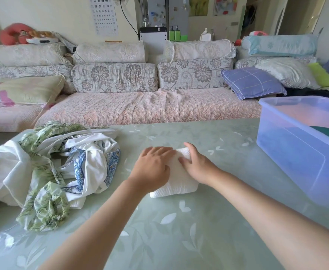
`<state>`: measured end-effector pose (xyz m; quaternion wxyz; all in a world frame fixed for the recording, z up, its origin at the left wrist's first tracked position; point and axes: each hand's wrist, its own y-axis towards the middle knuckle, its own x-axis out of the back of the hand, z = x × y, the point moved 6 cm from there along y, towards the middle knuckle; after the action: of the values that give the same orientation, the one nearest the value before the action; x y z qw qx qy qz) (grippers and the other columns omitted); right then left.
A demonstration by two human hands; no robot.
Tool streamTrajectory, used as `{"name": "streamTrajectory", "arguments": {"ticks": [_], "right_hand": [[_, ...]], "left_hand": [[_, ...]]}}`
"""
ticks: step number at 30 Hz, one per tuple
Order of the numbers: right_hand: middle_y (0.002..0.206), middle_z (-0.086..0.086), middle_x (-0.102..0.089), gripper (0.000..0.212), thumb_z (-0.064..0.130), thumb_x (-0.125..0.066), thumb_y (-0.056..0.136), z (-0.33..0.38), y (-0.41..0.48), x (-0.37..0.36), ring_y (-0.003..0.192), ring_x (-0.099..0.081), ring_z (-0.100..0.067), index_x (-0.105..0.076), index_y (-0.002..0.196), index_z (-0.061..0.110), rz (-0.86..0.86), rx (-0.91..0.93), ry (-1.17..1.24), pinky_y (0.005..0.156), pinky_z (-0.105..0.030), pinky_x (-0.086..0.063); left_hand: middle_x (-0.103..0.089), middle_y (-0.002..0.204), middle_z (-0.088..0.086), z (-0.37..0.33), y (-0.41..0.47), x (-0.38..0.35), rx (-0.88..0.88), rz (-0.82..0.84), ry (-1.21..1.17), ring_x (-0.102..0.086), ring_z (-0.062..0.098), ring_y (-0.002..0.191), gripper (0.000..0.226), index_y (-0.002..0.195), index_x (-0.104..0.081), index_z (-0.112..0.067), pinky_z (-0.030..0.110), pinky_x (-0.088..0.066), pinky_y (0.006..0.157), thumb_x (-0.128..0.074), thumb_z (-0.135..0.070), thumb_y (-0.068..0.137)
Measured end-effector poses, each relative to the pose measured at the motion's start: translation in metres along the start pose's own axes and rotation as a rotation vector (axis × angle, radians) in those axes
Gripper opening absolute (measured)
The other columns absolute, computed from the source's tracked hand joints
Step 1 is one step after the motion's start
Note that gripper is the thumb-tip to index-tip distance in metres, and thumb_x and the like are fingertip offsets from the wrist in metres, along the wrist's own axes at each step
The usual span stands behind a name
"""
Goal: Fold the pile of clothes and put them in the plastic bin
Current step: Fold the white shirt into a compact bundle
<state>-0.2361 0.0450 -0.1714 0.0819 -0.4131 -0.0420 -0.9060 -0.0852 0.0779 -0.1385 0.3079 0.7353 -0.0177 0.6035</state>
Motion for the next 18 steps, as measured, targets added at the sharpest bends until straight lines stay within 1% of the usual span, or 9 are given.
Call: {"name": "streamTrajectory", "arguments": {"ticks": [2,4,6,7,8,10,13,15,18], "right_hand": [[0.150,-0.015,-0.040,0.061,0.039,-0.041,0.103,0.001,0.004,-0.003,0.136,-0.042,-0.034,-0.016,0.157,0.024,-0.071,0.031,-0.179,0.108,-0.041,-0.036],[0.146,-0.012,-0.043,0.054,0.029,-0.038,0.100,0.013,0.003,-0.001,0.133,-0.044,-0.033,-0.034,0.152,0.020,-0.221,0.244,-0.373,0.107,-0.045,-0.038],[0.148,-0.011,-0.047,0.056,0.028,-0.030,0.095,0.023,0.004,-0.008,0.136,-0.044,-0.030,-0.049,0.145,0.013,-0.237,0.468,-0.426,0.111,-0.044,-0.038],[0.153,-0.010,-0.043,0.060,0.032,-0.026,0.095,0.025,0.004,-0.015,0.143,-0.037,-0.027,-0.046,0.147,0.011,-0.180,0.507,-0.443,0.117,-0.040,-0.031],[0.158,-0.007,-0.036,0.062,0.037,-0.024,0.097,0.023,0.005,-0.021,0.149,-0.025,-0.023,-0.038,0.152,0.010,-0.124,0.495,-0.446,0.122,-0.034,-0.020],[0.165,-0.001,-0.021,0.064,0.044,-0.032,0.103,0.015,0.008,-0.030,0.154,-0.005,-0.015,-0.023,0.157,0.012,-0.012,0.410,-0.399,0.123,-0.025,-0.004],[0.166,0.005,-0.013,0.071,0.048,-0.045,0.101,0.006,0.012,-0.028,0.153,-0.001,-0.009,-0.017,0.159,0.019,0.118,0.288,-0.317,0.122,-0.025,-0.003],[0.166,0.007,-0.013,0.071,0.049,-0.047,0.100,0.004,0.015,-0.025,0.152,-0.003,-0.008,-0.017,0.159,0.023,0.175,0.238,-0.258,0.122,-0.026,-0.004],[0.167,0.004,-0.013,0.075,0.051,-0.052,0.098,0.003,0.017,-0.026,0.153,-0.005,-0.008,-0.018,0.159,0.024,0.189,0.249,-0.230,0.122,-0.026,-0.004]], "left_hand": [[-0.047,0.146,-0.004,0.001,-0.003,-0.021,0.005,0.054,0.035,-0.040,0.019,0.135,0.064,0.142,-0.047,-0.025,0.034,-0.023,0.113,-0.027,-0.040,0.083],[-0.044,0.149,-0.002,0.004,-0.002,-0.033,0.001,0.081,0.022,-0.037,0.021,0.136,0.068,0.145,-0.042,-0.022,0.035,-0.022,0.115,-0.023,-0.047,0.085],[-0.043,0.149,0.000,0.011,0.000,-0.039,0.014,0.100,-0.070,-0.037,0.020,0.137,0.068,0.146,-0.040,-0.019,0.033,-0.023,0.116,-0.023,-0.046,0.086],[-0.045,0.148,0.002,0.016,0.000,-0.042,0.044,0.108,-0.151,-0.038,0.020,0.137,0.068,0.145,-0.039,-0.016,0.031,-0.024,0.116,-0.023,-0.046,0.086],[-0.047,0.145,0.004,0.021,-0.001,-0.044,0.095,0.117,-0.243,-0.039,0.020,0.136,0.069,0.143,-0.040,-0.012,0.028,-0.025,0.114,-0.024,-0.048,0.086],[-0.048,0.141,0.007,0.031,-0.004,-0.049,0.222,0.153,-0.398,-0.040,0.020,0.134,0.063,0.137,-0.040,-0.009,0.022,-0.026,0.107,-0.031,-0.049,0.088],[-0.041,0.151,-0.001,0.040,-0.003,-0.056,0.360,0.198,-0.497,-0.034,0.016,0.140,0.047,0.143,-0.043,-0.018,0.024,-0.022,0.111,-0.044,-0.037,0.100],[-0.041,0.152,-0.004,0.045,-0.002,-0.060,0.414,0.207,-0.547,-0.035,0.013,0.139,0.046,0.144,-0.045,-0.024,0.028,-0.024,0.114,-0.044,-0.038,0.101],[-0.045,0.149,-0.005,0.050,-0.002,-0.065,0.447,0.235,-0.549,-0.039,0.014,0.136,0.047,0.144,-0.045,-0.027,0.029,-0.028,0.111,-0.042,-0.042,0.100]]}}
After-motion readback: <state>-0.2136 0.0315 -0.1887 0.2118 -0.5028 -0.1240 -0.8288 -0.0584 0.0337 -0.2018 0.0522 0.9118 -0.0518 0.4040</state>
